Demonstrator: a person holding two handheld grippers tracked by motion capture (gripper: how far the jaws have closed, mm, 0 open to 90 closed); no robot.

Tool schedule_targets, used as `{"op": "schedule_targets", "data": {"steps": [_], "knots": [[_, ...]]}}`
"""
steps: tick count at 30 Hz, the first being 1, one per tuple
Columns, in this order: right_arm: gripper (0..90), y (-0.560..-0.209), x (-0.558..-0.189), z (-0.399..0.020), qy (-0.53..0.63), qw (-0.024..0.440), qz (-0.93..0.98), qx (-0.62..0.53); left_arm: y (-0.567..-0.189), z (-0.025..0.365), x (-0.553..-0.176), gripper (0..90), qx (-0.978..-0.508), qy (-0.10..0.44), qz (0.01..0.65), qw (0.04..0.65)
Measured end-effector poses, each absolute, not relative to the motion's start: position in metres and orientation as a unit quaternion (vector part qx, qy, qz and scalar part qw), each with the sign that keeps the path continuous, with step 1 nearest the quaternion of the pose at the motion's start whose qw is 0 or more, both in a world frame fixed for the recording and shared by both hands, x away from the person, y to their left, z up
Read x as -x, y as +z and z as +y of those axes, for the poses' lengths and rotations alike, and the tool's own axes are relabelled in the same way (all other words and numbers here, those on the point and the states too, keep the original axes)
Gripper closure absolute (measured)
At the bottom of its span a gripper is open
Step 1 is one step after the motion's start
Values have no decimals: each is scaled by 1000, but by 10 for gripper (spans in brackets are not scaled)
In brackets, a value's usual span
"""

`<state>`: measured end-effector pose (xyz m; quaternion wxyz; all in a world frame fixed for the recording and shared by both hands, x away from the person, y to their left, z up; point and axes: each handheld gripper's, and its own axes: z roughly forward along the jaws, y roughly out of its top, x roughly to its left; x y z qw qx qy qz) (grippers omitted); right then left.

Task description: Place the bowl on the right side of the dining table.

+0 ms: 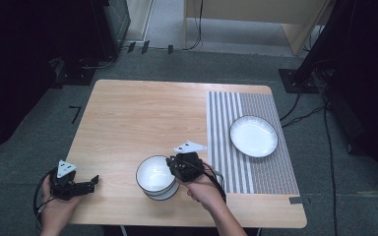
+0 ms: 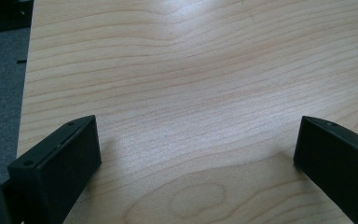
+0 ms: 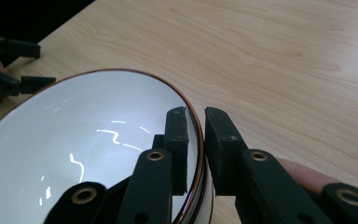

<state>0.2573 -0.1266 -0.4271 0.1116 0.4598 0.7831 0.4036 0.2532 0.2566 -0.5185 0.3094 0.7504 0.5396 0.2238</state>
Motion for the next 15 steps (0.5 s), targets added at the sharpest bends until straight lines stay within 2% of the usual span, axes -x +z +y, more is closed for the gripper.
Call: {"op": "schedule_targets", "data": {"steps": [9,12,15], "knots": [[814,-430,-257,-125,397,120,790,-451,-518,257,-253,0,-750,224,540,309],[840,-431,-253,-122,389,151,798,-435,-519,257,-253,0,-750,224,540,309],[852,-431,-252,-123,395,155,792,-438,-518,257,-253,0,-750,224,540,309]]}}
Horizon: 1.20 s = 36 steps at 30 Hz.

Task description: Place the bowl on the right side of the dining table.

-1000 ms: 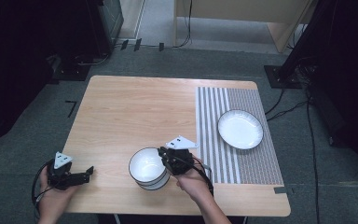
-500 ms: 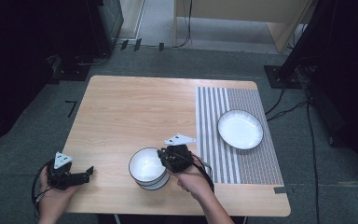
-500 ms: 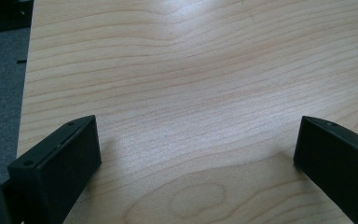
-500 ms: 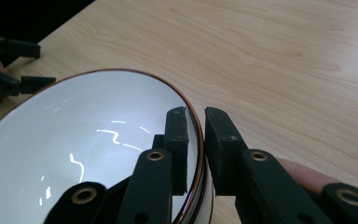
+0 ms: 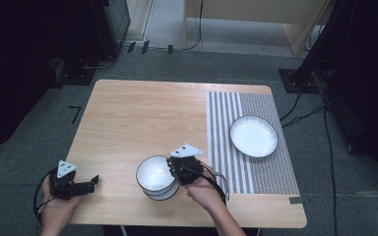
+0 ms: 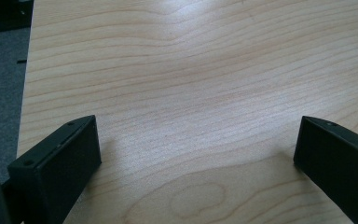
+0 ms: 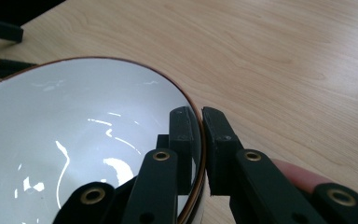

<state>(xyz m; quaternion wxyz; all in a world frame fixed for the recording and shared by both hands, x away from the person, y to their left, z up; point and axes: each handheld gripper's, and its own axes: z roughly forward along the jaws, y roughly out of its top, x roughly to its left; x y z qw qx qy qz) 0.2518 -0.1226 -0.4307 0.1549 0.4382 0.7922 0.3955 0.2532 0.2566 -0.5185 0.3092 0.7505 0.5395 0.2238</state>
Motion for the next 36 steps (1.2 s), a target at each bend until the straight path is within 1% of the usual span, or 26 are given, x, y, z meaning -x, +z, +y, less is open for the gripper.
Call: {"op": "schedule_targets", "data": {"steps": [7,12,23,28,29,31,32,33,34,36], "knots": [[861,-430,-245,-127,421,157,772,-450,-518,257,-253,0,-750,224,540,309],[864,-427,-242,-126,422,171,771,-444,-518,257,-253,0,-750,224,540,309],[866,-427,-243,-129,428,160,766,-453,-518,257,-253,0,-750,224,540,309],[855,-428,-245,-130,429,144,765,-458,-519,257,-253,0,-750,224,540,309],[850,-428,-246,-130,428,143,767,-456,-518,257,-253,0,-750,224,540,309],[773,-427,-250,-129,430,138,766,-457,-519,257,-253,0,-750,224,540,309],[773,-427,-250,-129,430,138,766,-457,-519,257,-253,0,-750,224,540,309],[704,-428,-253,-126,432,129,771,-449,-519,257,-253,0,-750,224,540,309],[704,-428,-253,-126,432,129,771,-449,-519,257,-253,0,-750,224,540,309],[655,-428,-256,-123,427,126,777,-445,-519,257,-253,0,-750,224,540,309]]}}
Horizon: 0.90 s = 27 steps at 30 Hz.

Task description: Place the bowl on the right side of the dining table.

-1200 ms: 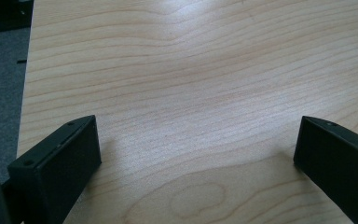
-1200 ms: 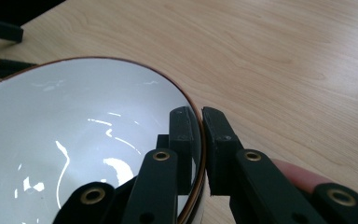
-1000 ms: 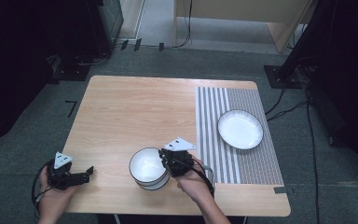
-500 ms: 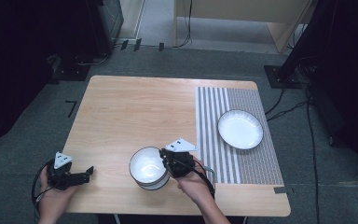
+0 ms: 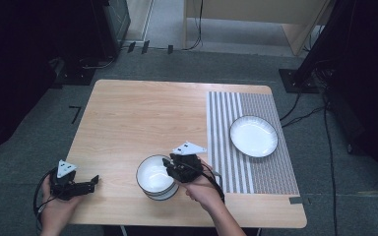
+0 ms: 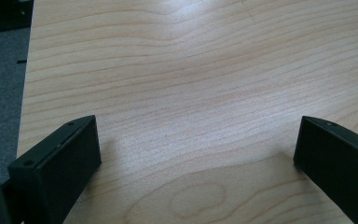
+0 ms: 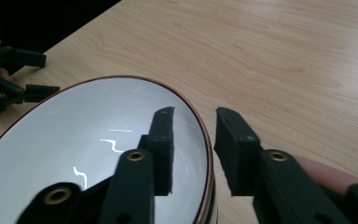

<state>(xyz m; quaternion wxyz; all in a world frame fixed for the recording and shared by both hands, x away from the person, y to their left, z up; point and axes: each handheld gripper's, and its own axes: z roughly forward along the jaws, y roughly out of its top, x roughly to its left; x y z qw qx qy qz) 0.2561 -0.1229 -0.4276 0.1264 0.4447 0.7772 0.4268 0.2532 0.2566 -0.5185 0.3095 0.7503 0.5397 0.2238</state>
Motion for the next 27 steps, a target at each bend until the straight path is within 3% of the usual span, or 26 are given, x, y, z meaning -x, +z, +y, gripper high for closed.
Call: {"op": "schedule_targets", "data": {"steps": [9,16,24,27], "knots": [[767,-428,-267,-117,394,106,801,-437,-519,256,-253,0,-749,224,541,311],[833,-426,-258,-121,390,123,797,-445,-519,257,-253,0,-750,224,540,310],[830,-426,-242,-124,391,151,776,-472,-518,257,-253,0,-750,224,539,309],[810,-426,-244,-126,394,140,778,-470,-518,257,-253,0,-750,224,540,309]]}}
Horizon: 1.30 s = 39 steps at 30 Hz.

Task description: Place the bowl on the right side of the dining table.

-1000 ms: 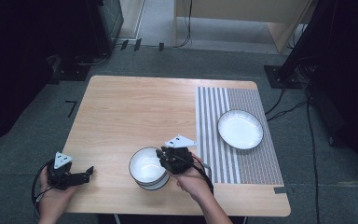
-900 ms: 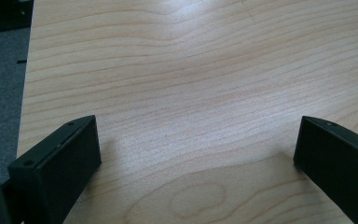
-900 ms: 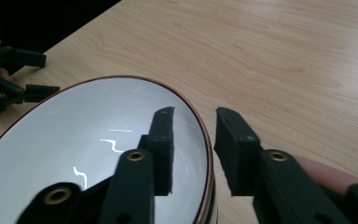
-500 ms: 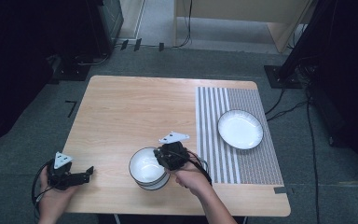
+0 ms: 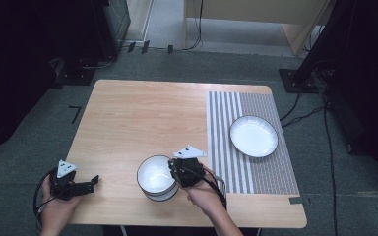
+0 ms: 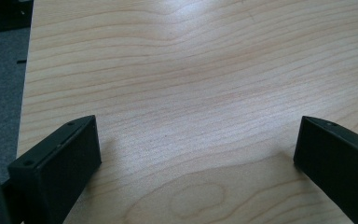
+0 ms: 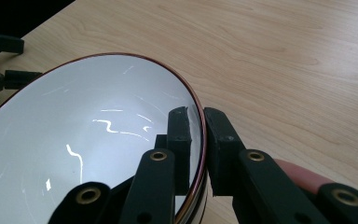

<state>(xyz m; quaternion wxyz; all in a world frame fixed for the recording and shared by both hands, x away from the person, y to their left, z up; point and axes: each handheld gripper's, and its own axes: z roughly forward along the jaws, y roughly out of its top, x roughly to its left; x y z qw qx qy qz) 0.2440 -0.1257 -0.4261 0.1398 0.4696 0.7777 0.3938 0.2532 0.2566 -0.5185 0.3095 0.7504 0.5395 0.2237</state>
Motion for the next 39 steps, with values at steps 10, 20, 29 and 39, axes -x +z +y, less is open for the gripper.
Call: {"op": "schedule_targets", "data": {"steps": [10,20,29,39], "knots": [[730,-424,-267,-118,396,108,805,-427,-519,257,-253,0,-750,224,540,310],[777,-423,-278,-114,353,86,837,-409,-519,257,-253,0,-750,224,540,310],[845,-425,-267,-123,367,93,826,-417,-519,256,-253,0,-749,224,540,311],[847,-425,-262,-125,387,102,806,-436,-519,256,-253,0,-750,224,540,310]]}}
